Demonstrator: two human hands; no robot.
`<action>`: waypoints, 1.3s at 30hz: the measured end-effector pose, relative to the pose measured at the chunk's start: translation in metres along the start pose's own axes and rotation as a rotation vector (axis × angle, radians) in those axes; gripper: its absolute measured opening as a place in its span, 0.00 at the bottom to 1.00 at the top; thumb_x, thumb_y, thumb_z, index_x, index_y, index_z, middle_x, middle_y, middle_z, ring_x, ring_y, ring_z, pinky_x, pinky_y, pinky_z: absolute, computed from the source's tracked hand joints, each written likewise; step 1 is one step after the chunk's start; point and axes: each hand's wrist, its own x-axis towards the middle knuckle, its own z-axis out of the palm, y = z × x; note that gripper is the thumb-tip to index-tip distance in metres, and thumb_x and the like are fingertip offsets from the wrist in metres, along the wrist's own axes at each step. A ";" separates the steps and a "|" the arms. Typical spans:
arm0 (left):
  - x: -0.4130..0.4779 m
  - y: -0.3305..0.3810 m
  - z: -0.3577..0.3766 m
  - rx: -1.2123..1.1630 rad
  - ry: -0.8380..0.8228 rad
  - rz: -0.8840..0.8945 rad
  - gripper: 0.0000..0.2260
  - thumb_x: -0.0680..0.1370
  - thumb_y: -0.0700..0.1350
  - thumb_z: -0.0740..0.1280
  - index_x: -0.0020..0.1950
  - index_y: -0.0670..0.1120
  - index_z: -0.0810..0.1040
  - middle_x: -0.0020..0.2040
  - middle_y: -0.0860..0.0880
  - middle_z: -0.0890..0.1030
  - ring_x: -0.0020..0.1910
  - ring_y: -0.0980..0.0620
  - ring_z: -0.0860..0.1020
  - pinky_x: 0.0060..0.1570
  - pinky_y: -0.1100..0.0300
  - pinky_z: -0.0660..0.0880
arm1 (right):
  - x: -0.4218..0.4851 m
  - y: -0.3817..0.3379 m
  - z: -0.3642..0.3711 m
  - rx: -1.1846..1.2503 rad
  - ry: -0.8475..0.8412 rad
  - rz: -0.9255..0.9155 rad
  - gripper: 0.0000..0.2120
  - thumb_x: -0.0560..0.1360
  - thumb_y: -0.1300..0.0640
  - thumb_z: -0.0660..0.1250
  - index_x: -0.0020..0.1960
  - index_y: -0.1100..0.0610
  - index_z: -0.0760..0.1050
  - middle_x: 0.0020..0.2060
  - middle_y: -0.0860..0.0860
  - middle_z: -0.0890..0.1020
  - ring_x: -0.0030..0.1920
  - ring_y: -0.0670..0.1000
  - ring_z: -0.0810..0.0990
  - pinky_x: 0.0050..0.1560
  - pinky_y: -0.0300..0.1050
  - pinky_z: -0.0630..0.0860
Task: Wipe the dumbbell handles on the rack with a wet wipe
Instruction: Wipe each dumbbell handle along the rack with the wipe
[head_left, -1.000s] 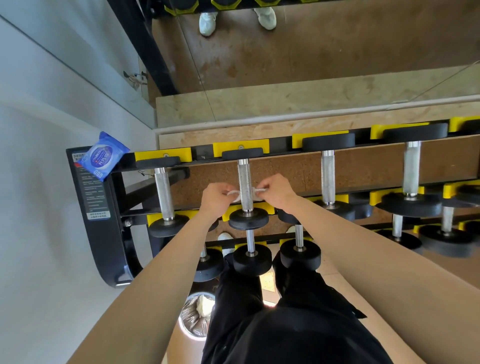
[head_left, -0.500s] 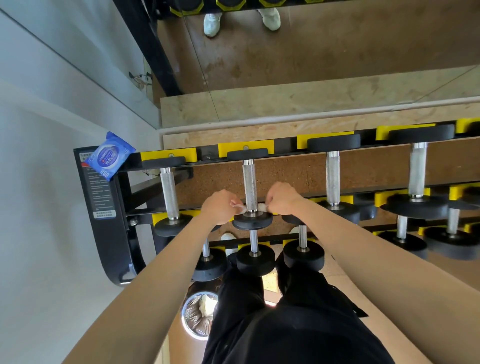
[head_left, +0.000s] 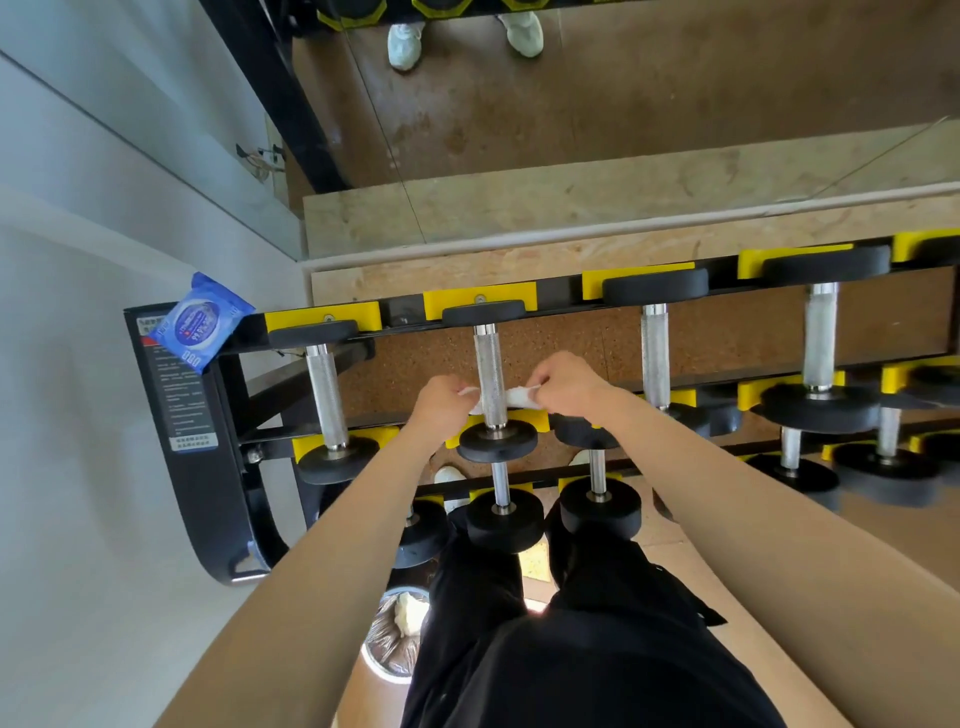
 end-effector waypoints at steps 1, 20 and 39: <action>-0.001 -0.001 0.002 0.030 0.001 0.021 0.08 0.82 0.44 0.64 0.51 0.41 0.81 0.47 0.43 0.79 0.49 0.44 0.78 0.48 0.54 0.73 | 0.001 0.000 -0.005 0.039 0.030 0.008 0.08 0.77 0.62 0.68 0.55 0.58 0.83 0.46 0.52 0.82 0.45 0.49 0.80 0.40 0.37 0.74; -0.002 0.011 -0.018 -0.528 0.293 -0.082 0.04 0.81 0.42 0.67 0.51 0.49 0.80 0.47 0.51 0.82 0.51 0.48 0.81 0.61 0.49 0.78 | 0.014 -0.031 0.002 0.389 0.082 0.108 0.06 0.79 0.63 0.66 0.54 0.60 0.80 0.43 0.55 0.83 0.36 0.47 0.80 0.34 0.38 0.76; 0.000 0.044 -0.001 -1.105 0.228 -0.126 0.03 0.81 0.39 0.68 0.49 0.43 0.81 0.49 0.43 0.85 0.50 0.45 0.83 0.56 0.52 0.80 | 0.013 -0.019 -0.018 1.582 -0.074 0.266 0.03 0.79 0.65 0.65 0.52 0.64 0.75 0.36 0.54 0.74 0.35 0.47 0.73 0.37 0.39 0.70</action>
